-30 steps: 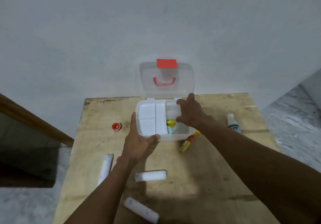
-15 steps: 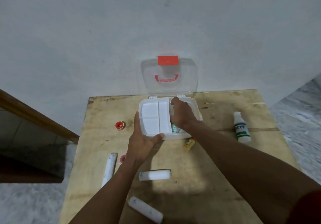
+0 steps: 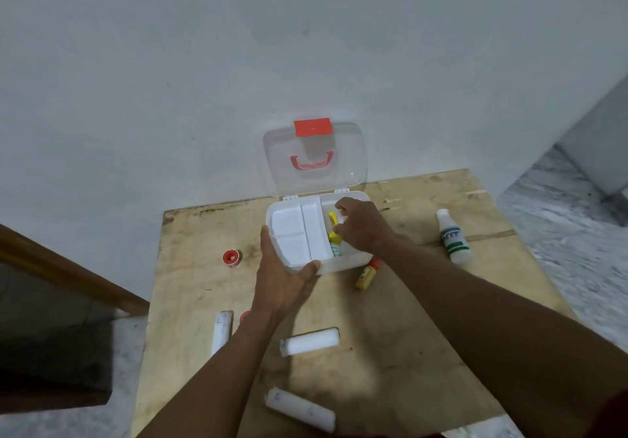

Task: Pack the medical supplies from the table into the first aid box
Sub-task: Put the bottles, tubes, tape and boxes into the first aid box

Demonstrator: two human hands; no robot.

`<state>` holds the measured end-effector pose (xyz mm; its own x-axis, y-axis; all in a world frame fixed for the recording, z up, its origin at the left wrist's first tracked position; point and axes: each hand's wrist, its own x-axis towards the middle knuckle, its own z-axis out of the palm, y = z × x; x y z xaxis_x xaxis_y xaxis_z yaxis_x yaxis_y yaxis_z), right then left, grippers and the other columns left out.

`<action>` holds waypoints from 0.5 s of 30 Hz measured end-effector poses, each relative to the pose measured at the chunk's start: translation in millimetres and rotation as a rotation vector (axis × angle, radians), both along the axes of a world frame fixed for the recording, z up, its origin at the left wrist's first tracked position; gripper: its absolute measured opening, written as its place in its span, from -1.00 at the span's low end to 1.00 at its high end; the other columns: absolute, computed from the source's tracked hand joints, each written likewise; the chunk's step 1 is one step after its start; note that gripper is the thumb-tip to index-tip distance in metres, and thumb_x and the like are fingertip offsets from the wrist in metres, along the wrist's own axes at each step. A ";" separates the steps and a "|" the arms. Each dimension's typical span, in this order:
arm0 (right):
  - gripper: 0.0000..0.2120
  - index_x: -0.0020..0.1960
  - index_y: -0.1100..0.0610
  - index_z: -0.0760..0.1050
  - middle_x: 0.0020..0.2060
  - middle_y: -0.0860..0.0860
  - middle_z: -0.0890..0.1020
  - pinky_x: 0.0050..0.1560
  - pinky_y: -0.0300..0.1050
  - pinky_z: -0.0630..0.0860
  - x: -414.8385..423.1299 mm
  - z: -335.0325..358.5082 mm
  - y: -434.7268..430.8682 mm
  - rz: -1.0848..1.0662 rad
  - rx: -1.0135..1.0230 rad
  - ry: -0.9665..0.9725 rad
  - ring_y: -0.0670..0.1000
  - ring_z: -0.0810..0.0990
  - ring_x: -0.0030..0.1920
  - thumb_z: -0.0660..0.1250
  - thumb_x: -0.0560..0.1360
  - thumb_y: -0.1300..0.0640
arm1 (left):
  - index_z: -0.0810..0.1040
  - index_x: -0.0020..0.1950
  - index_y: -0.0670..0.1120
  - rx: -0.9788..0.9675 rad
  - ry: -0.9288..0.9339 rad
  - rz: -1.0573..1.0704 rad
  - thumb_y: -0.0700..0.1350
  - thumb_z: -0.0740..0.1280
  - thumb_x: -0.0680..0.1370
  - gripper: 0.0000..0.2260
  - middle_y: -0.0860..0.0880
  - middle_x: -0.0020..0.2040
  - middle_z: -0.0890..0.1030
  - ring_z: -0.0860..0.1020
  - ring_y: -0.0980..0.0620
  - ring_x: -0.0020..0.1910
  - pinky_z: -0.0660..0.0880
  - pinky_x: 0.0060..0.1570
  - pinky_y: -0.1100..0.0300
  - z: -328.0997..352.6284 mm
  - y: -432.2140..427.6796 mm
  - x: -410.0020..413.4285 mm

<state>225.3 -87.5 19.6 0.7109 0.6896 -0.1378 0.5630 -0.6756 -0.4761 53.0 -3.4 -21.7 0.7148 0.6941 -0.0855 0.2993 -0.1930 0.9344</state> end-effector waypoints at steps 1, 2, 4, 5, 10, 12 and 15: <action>-0.60 0.30 0.23 0.49 0.14 0.17 0.64 0.14 -0.11 0.44 -0.6 3.7 -4.9 -0.024 0.009 -0.015 0.17 0.56 0.19 0.39 0.48 0.20 | 0.14 0.39 0.12 0.002 -0.010 -0.009 0.01 0.54 0.30 -0.20 0.26 0.16 0.44 0.49 0.29 0.11 0.49 -0.02 0.37 1.7 0.4 0.5; -0.60 0.30 0.22 0.49 0.16 0.16 0.63 0.17 -0.11 0.44 -0.7 6.7 -10.1 -0.048 0.014 -0.035 0.17 0.56 0.20 0.38 0.48 0.18 | 0.14 0.35 0.14 0.008 -0.019 -0.012 0.00 0.55 0.27 -0.20 0.29 0.14 0.41 0.45 0.36 0.12 0.44 -0.04 0.43 3.1 1.5 1.6; -0.63 0.27 0.23 0.51 0.17 0.17 0.62 0.20 -0.09 0.43 0.8 11.4 -21.5 -0.111 0.043 -0.067 0.17 0.57 0.19 0.38 0.48 0.17 | 0.14 0.32 0.15 0.030 -0.023 -0.014 0.02 0.57 0.23 -0.18 0.21 0.15 0.39 0.43 0.29 0.15 0.43 0.04 0.37 4.1 3.7 3.1; -0.65 0.25 0.24 0.53 0.15 0.18 0.63 0.20 -0.08 0.43 1.7 12.8 -28.0 -0.147 0.069 -0.083 0.19 0.58 0.16 0.38 0.48 0.18 | 0.15 0.32 0.15 0.050 -0.018 -0.016 0.05 0.59 0.21 -0.16 0.14 0.19 0.38 0.43 0.20 0.18 0.45 0.12 0.26 3.6 4.9 2.9; -0.75 0.11 0.32 0.57 0.01 0.25 0.65 0.05 0.05 0.52 7.0 16.1 -60.6 -0.231 0.113 -0.166 0.26 0.60 0.01 0.39 0.44 0.26 | 0.22 0.37 0.04 0.119 -0.061 -0.041 0.04 0.65 0.14 -0.08 0.07 0.25 0.41 0.44 0.05 0.24 0.48 0.20 0.03 4.0 9.9 4.0; -0.75 0.11 0.31 0.57 0.02 0.24 0.65 0.06 0.09 0.54 11.9 14.9 -69.6 -0.236 0.103 -0.166 0.25 0.61 0.02 0.38 0.46 0.25 | 0.22 0.35 0.07 0.105 -0.077 -0.055 -0.02 0.66 0.18 -0.12 0.12 0.23 0.49 0.50 0.08 0.21 0.55 0.14 0.00 5.1 8.6 4.6; -0.71 0.18 0.28 0.56 0.10 0.21 0.65 0.14 0.06 0.53 23.1 10.7 -76.4 -0.226 0.047 -0.119 0.21 0.60 0.10 0.37 0.49 0.19 | 0.24 0.34 0.08 0.058 -0.084 -0.017 -0.02 0.65 0.23 -0.18 0.19 0.19 0.53 0.53 0.18 0.17 0.58 0.06 0.08 5.0 3.2 2.1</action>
